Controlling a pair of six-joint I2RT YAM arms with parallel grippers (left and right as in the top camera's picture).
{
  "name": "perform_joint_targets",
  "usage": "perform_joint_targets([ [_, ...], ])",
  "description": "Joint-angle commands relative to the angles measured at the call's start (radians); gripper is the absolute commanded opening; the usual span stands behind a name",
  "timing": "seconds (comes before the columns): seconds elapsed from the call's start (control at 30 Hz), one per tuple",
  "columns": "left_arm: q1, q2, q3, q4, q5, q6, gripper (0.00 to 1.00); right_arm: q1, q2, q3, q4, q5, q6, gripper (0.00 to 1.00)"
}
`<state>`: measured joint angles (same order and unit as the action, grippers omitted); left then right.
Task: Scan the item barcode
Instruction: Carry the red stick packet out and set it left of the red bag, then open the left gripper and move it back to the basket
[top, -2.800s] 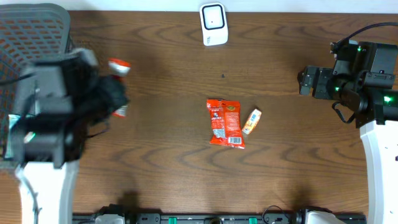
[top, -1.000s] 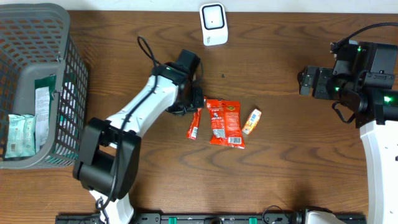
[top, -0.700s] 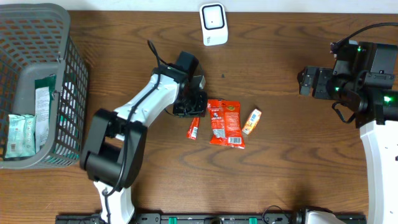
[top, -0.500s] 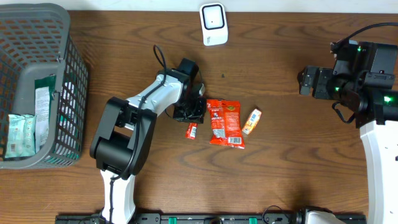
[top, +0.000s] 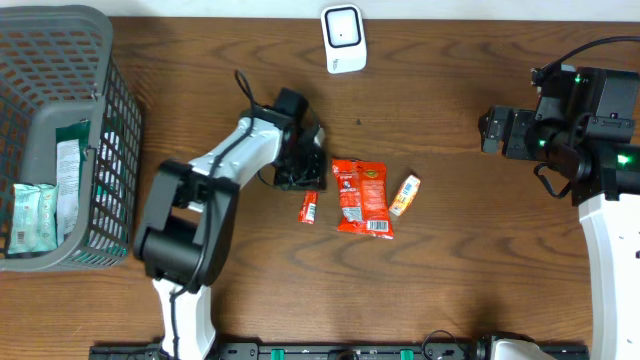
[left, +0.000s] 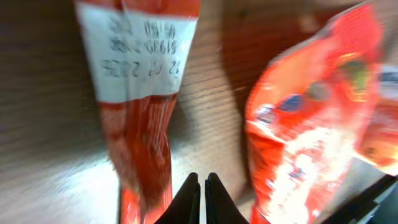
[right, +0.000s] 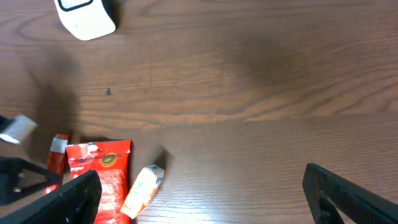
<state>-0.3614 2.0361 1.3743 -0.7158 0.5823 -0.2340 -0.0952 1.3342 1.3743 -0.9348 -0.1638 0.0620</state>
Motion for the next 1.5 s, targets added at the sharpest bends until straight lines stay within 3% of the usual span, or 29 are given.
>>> perform_joint_targets([
  [0.0, 0.033, -0.057, 0.007, -0.013, 0.019, 0.008, 0.07, -0.004, -0.007, 0.016, -0.001, -0.002, 0.011, 0.99],
  [0.6, 0.035, 0.061, -0.036, -0.011, -0.051, 0.009, 0.08, -0.004, -0.007, 0.016, -0.001, -0.002, 0.012, 0.99],
  [0.77, 0.037, 0.040, -0.020, -0.011, 0.051, 0.009, 0.07, -0.004, -0.007, 0.016, -0.001, -0.002, 0.011, 0.99],
  [0.93, 0.035, -0.014, -0.001, 0.074, 0.049, 0.008, 0.07, -0.004, -0.007, 0.016, -0.001, -0.002, 0.011, 0.99],
  [1.13, 0.014, -0.014, -0.034, 0.140, -0.268, -0.060, 0.08, -0.004, -0.007, 0.016, -0.001, -0.002, 0.011, 0.99],
  [1.47, 0.009, -0.022, -0.063, 0.163, -0.286, -0.060, 0.08, -0.004, -0.007, 0.016, -0.001, -0.002, 0.011, 0.99],
])
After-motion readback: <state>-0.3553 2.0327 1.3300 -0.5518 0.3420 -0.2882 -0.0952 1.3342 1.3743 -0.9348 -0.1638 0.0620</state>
